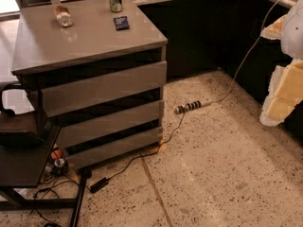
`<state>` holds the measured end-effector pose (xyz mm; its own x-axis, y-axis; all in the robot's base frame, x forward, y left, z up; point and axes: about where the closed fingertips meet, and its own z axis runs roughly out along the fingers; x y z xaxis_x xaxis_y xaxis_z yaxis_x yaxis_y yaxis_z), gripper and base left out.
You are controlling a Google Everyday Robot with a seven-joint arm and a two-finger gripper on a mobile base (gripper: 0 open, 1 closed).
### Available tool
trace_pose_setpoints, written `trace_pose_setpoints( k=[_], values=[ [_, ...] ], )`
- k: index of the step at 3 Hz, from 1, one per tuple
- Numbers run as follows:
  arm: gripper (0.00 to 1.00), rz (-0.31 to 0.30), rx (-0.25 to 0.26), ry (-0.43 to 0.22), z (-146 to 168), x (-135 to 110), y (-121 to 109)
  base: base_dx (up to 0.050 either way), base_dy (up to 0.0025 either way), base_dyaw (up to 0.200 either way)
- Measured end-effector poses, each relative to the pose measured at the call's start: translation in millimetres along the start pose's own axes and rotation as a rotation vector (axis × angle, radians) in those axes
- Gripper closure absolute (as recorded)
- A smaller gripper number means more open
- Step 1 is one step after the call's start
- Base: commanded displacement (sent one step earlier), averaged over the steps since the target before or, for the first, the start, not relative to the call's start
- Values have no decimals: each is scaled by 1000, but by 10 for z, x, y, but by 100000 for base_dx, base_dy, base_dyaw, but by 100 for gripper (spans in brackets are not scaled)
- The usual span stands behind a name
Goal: Place orange can upright
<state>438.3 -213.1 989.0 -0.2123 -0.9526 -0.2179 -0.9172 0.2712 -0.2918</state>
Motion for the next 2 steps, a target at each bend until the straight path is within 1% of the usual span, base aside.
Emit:
trace_pose_setpoints(
  k=[1, 2],
  values=[
    [0, 0, 0, 0, 0, 0, 0, 3938, 242, 12174],
    [0, 0, 0, 0, 0, 0, 0, 4799, 1, -22]
  ],
)
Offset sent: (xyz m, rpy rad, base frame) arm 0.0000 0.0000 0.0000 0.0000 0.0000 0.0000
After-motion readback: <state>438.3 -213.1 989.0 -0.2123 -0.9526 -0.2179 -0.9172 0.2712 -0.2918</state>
